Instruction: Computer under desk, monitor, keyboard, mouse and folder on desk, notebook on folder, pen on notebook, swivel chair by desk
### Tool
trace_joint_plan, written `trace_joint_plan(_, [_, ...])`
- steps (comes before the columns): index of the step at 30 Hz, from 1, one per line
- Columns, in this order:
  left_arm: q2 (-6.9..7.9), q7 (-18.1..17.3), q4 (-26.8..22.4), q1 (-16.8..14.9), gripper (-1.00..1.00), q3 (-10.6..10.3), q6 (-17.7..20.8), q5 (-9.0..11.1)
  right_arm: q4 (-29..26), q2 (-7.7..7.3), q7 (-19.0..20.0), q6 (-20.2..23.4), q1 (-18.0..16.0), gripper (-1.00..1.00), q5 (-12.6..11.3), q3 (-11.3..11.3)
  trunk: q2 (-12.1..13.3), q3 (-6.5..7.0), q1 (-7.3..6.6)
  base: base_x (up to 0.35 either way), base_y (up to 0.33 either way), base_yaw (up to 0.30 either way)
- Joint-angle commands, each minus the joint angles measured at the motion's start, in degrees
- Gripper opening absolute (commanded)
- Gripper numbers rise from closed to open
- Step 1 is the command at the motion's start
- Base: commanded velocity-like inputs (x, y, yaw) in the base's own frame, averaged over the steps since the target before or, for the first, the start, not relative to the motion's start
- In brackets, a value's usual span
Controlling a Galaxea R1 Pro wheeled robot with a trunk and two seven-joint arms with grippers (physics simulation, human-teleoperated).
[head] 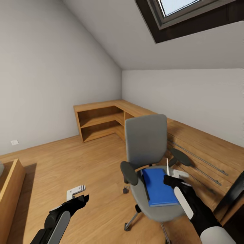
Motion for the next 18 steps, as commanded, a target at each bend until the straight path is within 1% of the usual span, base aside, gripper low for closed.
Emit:
trace_joint_plan(1, [0.06,0.60,-0.07,-0.04,1.00,-0.13,0.07,0.60,-1.80,-0.19,-0.64,0.42,0.62,-1.00,-2.36,-0.35,0.38,0.12,-0.26,-0.339,0.000,0.000])
trace_joint_plan(2, [0.06,0.60,-0.07,-0.04,1.00,-0.13,0.07,0.57,-3.84,-0.46,-0.71,1.06,1.53,-1.00,-3.65,-0.73,0.78,0.30,-0.48,-0.339,0.000,0.000])
trace_joint_plan(4, [0.06,0.50,-0.04,-0.04,1.00,-0.13,0.07,0.61,-8.51,-1.39,-0.80,2.75,3.62,-1.00,-5.26,-1.18,1.58,0.66,-0.92,-0.317,-0.004,0.000])
trace_joint_plan(5, [0.06,0.43,-0.03,-0.04,1.00,-0.13,0.07,0.63,-9.67,-1.61,-0.82,3.17,4.10,-1.00,-5.51,-1.24,1.98,0.84,-1.14,-0.249,-0.011,0.000])
trace_joint_plan(8, [-0.05,0.17,-0.05,-0.04,1.00,-0.13,0.13,0.67,-15.74,-2.32,-0.85,4.69,6.83,-1.00,-6.53,-1.42,3.19,1.38,-1.80,-0.109,-0.005,0.000])
trace_joint_plan(10, [-0.14,0.14,-0.06,-0.04,1.00,-0.13,0.14,0.68,-17.19,-2.41,-0.86,4.91,7.44,-1.00,-6.73,-1.45,3.99,1.74,-2.24,-0.047,-0.002,0.000])
trace_joint_plan(11, [-0.26,0.05,-0.13,-0.04,1.00,-0.15,0.19,0.69,-19.22,-2.48,-0.92,5.17,8.20,-1.00,-7.95,-1.75,4.39,1.92,-2.46,-0.014,-0.001,0.000])
trace_joint_plan(13, [-0.32,0.02,-0.30,0.00,1.00,-0.29,0.22,0.69,-19.75,-2.53,-0.94,5.26,8.38,-1.00,-9.06,-2.56,5.19,2.28,-2.90,-0.009,0.000,0.000])
trace_joint_plan(14, [-0.33,0.03,-0.38,0.02,1.00,-0.85,0.23,0.67,-19.96,-2.55,-0.98,5.34,8.45,-1.00,-9.77,-3.27,5.59,2.46,-3.12,-0.004,0.000,0.000])
trace_joint_plan(15, [-0.21,0.16,-4.74,0.38,1.00,-5.06,0.11,0.52,-20.37,-2.66,-1.04,5.47,8.65,-1.00,-11.27,-4.91,6.00,2.64,-3.34,0.000,0.000,0.000])
trace_joint_plan(16, [-0.21,0.17,-5.42,0.58,1.00,-5.11,0.12,0.52,-20.38,-2.66,-1.04,5.47,8.65,-1.00,-11.29,-4.93,6.40,2.82,-3.56,0.000,0.000,0.000])
trace_joint_plan(17, [-0.21,0.17,-11.76,3.76,1.00,-5.35,0.16,0.48,-21.25,-2.66,-1.04,5.47,8.69,-1.00,-11.41,-5.00,6.80,3.00,-3.78,0.000,0.000,0.000])
trace_joint_plan(18, [-0.21,0.17,-11.76,3.77,1.00,-5.36,0.18,0.49,-21.52,-2.66,-1.04,5.47,8.74,-1.00,-11.42,-5.00,7.20,3.18,-4.00,0.000,0.000,0.000])
